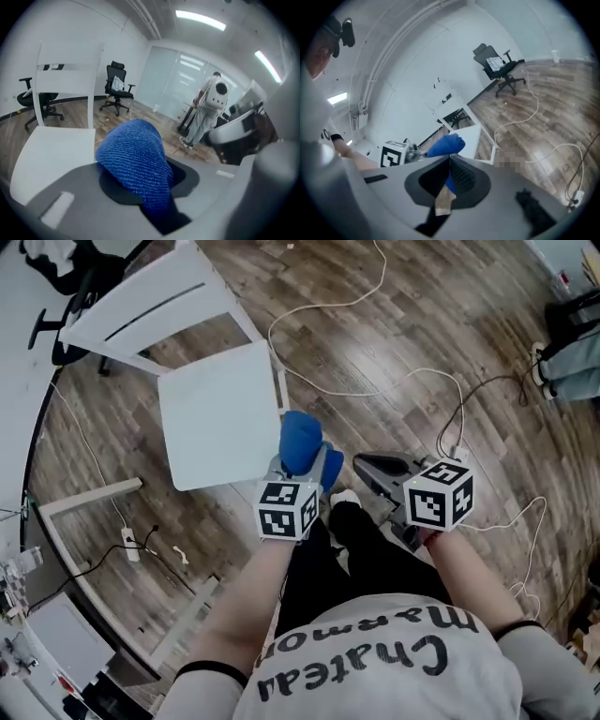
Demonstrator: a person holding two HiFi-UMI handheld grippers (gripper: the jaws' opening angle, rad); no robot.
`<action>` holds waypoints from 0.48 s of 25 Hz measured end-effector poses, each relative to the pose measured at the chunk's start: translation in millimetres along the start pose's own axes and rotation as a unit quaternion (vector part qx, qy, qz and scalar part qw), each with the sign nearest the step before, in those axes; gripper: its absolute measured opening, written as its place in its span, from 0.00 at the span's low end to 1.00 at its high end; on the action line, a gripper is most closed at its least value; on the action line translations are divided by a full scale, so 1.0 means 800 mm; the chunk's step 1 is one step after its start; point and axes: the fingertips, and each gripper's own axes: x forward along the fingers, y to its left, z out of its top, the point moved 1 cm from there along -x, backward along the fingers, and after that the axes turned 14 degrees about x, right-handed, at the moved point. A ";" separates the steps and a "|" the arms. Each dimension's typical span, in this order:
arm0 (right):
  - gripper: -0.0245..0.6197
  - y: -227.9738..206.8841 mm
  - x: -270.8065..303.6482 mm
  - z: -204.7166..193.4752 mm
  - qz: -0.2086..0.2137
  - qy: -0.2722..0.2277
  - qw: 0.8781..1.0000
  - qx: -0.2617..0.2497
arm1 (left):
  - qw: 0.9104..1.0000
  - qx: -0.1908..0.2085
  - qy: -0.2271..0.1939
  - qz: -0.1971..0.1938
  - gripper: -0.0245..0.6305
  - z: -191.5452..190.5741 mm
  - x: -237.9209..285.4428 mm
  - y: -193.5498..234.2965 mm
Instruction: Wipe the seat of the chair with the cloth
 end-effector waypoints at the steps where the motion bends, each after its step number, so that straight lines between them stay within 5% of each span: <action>1: 0.06 0.008 -0.008 0.023 -0.005 -0.013 1.000 -0.017 | 0.999 -0.011 -0.032 -0.006 0.20 0.034 -0.019 0.000; 5: 0.06 0.055 -0.027 0.157 0.005 -0.080 0.991 -0.103 | 0.990 0.009 -0.120 0.069 0.21 0.168 -0.085 0.046; 8: 0.06 0.117 -0.049 0.203 0.014 -0.092 0.983 -0.158 | 0.982 0.007 -0.147 0.117 0.21 0.216 -0.147 0.056; 12: 0.06 0.203 -0.069 0.264 0.045 -0.126 0.967 -0.218 | 0.961 0.000 -0.221 0.167 0.21 0.281 -0.233 0.084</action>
